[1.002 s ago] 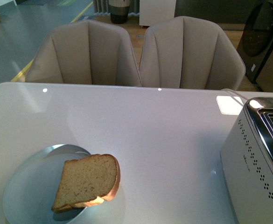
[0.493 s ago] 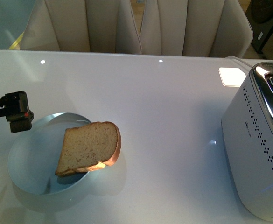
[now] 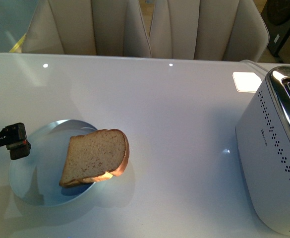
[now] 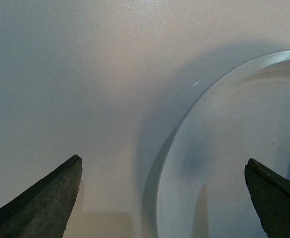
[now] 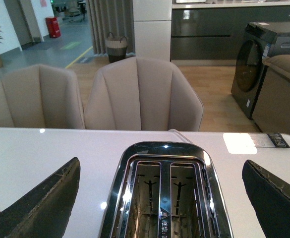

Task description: Left arm holds plate, right arm toasts bread

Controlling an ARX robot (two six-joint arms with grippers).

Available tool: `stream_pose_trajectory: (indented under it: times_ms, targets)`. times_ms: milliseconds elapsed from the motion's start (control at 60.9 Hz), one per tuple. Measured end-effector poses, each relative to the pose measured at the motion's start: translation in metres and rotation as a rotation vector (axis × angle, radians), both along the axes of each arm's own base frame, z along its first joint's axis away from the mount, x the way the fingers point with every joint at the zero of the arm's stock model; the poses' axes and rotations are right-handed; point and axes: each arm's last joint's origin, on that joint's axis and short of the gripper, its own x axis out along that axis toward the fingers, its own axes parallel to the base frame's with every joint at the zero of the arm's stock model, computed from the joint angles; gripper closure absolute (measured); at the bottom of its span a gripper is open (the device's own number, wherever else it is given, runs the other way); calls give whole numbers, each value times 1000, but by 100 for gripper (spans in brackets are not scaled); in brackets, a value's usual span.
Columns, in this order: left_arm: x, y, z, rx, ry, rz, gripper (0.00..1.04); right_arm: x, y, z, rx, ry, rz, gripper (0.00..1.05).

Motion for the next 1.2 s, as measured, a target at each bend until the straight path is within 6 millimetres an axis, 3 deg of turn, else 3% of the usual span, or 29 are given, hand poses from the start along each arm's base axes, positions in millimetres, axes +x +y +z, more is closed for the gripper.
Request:
stream_pose_trajectory:
  times_ms: [378,657,969,1200]
  targets:
    - [5,-9,-25,-51,56,-121,9,0,0,0,0,0,0,9]
    - [7,-14,-29,-60,59,-162,52,0,0,0,0,0,0,9]
    - [4,-20,-25,-189,69,-129,102,0,0,0,0,0,0,9]
    - [3,-23,-2,-262,33,-75,102,0,0,0,0,0,0,9]
